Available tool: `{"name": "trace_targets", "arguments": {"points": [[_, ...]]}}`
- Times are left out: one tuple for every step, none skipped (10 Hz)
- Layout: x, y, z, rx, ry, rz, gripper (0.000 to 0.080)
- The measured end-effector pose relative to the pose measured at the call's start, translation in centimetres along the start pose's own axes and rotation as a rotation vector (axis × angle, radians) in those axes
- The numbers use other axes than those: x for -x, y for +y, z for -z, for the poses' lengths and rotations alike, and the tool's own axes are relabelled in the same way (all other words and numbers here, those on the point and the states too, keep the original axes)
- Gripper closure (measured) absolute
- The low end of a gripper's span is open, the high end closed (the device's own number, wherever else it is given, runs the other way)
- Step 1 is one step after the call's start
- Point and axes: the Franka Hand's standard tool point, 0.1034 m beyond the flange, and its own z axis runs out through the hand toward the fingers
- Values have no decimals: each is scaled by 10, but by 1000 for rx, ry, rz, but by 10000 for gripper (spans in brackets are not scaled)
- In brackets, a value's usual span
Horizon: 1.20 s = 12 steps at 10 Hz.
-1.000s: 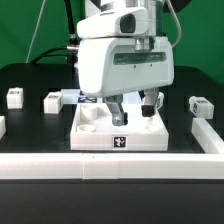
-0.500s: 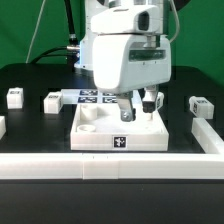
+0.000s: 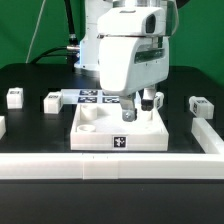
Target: Assemble one leg
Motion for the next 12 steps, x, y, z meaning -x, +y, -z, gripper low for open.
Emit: {"name": "trace_targets", "arguments": {"points": [[1,0,-1,7,4,29,150],[7,-7,-5,53,30,215,150],[13,-21,-7,41,11,284,150],[9,-29,-3,50,-6,403,150],[6,-34,0,44,-32,495,150],[7,-38,2,29,-52,512,150],[11,-33,8,32,-60,506,150],[11,-33,6,31,-58,504,150],[11,-34,5,29,-58,505,150],[11,-34,5,29,-59,505,150],[11,-34,5,28,-59,505,150],[12,-36,4,27,-59,506,150]]}}
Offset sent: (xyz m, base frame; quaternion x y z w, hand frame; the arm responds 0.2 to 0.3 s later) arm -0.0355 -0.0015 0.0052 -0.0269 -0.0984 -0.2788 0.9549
